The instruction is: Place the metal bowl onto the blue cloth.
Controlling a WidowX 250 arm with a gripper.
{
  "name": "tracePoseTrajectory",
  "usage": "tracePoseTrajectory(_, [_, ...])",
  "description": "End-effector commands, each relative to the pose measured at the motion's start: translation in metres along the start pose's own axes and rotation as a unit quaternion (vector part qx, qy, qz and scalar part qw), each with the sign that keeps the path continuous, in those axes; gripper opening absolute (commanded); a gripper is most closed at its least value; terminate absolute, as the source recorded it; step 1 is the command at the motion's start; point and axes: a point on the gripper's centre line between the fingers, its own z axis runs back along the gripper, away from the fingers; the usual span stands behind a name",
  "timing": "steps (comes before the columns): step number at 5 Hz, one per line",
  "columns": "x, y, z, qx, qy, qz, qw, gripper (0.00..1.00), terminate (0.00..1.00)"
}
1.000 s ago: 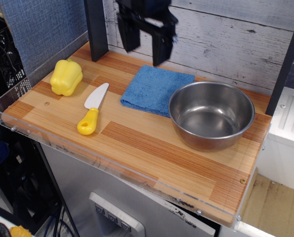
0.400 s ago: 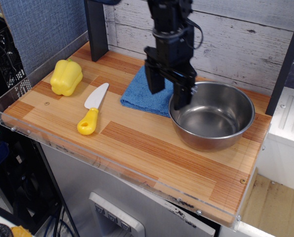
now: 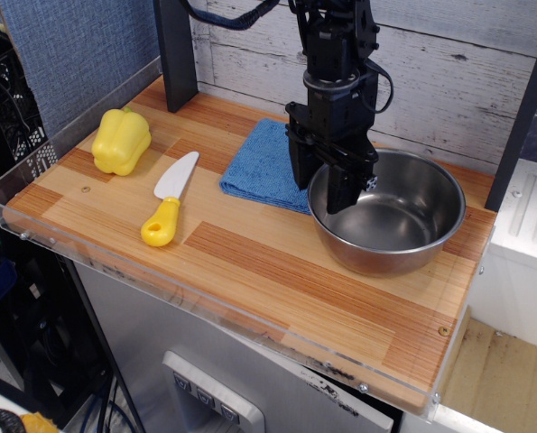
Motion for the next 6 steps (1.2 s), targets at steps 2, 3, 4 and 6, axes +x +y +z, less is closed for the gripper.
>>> tracePoseTrajectory(2, [0.001,-0.002,0.021,0.013,-0.029,-0.009,0.9994,0.00,0.00])
tracePoseTrajectory(3, [0.004,-0.009,0.027,0.007,-0.041,-0.019,0.9989,0.00,0.00])
tracePoseTrajectory(4, [0.008,-0.019,0.049,-0.010,-0.069,-0.033,0.9970,0.00,0.00])
tracePoseTrajectory(6, [-0.006,0.017,0.107,-0.008,-0.078,0.035,0.9963,0.00,0.00])
